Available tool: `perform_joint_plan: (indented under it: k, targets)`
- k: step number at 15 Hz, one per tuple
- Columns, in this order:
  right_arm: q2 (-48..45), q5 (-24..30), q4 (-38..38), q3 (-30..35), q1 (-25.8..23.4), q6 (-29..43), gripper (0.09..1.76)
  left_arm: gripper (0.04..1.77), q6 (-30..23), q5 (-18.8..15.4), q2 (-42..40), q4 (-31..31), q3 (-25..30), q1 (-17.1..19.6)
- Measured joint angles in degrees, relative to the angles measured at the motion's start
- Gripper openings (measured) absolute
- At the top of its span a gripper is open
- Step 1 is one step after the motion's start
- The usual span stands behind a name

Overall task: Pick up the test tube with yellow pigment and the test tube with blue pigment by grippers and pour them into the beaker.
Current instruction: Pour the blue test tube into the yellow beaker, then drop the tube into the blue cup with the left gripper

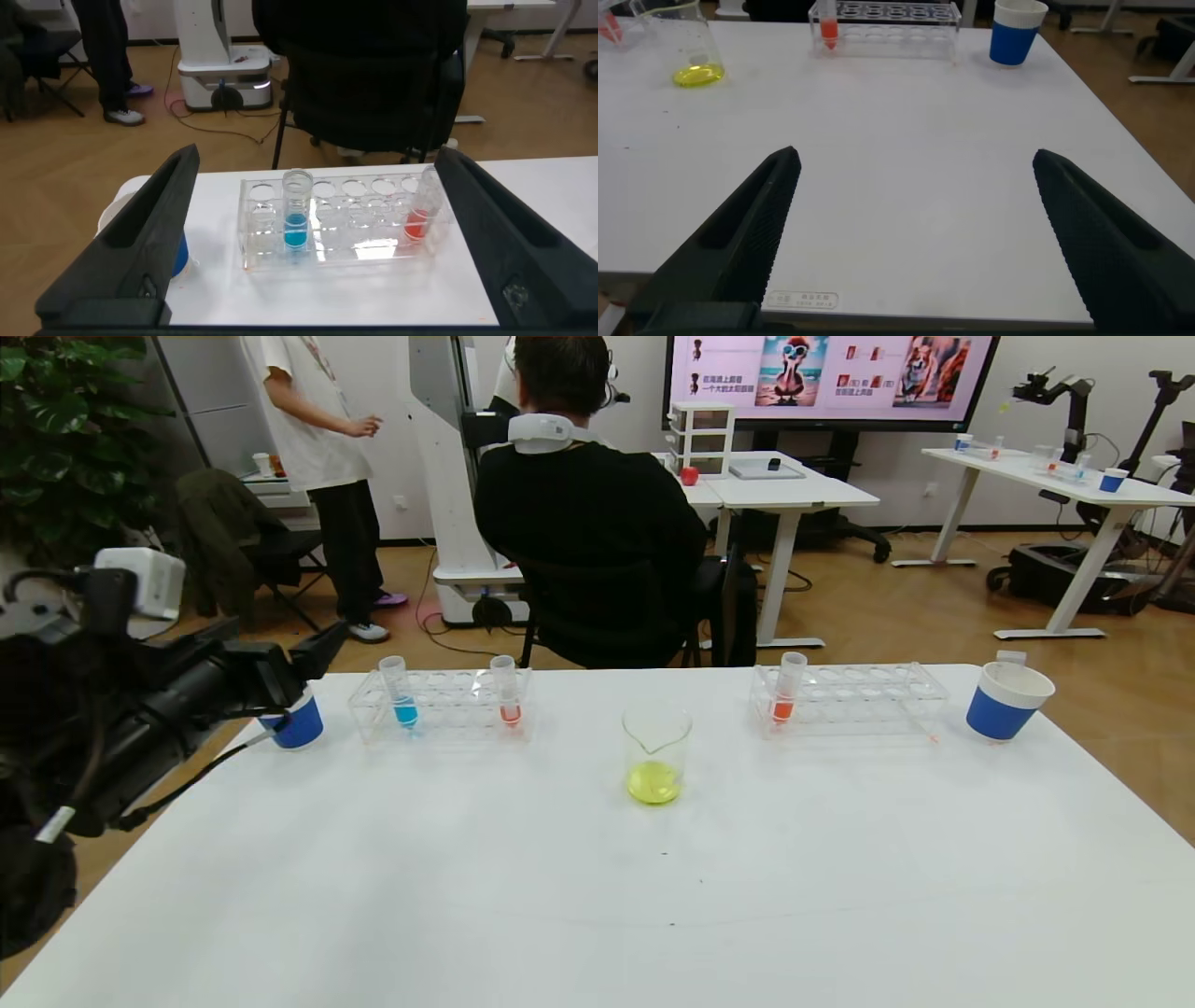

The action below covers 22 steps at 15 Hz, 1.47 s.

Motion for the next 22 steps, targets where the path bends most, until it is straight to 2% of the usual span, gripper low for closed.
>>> perform_joint_plan:
  k: [3, 5, 9, 13, 18, 22]
  targets:
    - [0.0, 0.0, 0.0, 0.0, 0.0, 0.0, 1.74, 1.75, 0.22, 0.49, 11.65, -15.32, 2.69, -0.17]
    - [0.0, 0.0, 0.0, 0.0, 0.0, 0.0, 1.74, 1.75, 0.13, 0.46, 18.21, -19.85, 4.72, -0.35]
    - [0.0, 0.0, -0.02, 0.0, 0.0, 0.0, 1.74, 1.75, 0.09, 0.3, 25.09, -21.64, 5.68, -0.5]
    - [0.0, 0.0, 0.0, 0.0, 0.0, 0.0, 1.74, 1.75, 0.09, 0.8, 27.67, -21.64, 3.3, -0.82]
    - [0.0, 0.0, 0.0, 0.0, 0.0, 0.0, 1.74, 1.75, -0.02, 5.0, 31.09, -21.14, -6.25, -1.89]
    - [0.0, 0.0, 0.0, 0.0, 0.0, 0.0, 1.74, 1.75, 0.02, 5.67, 35.26, -18.65, -14.25, -2.44]
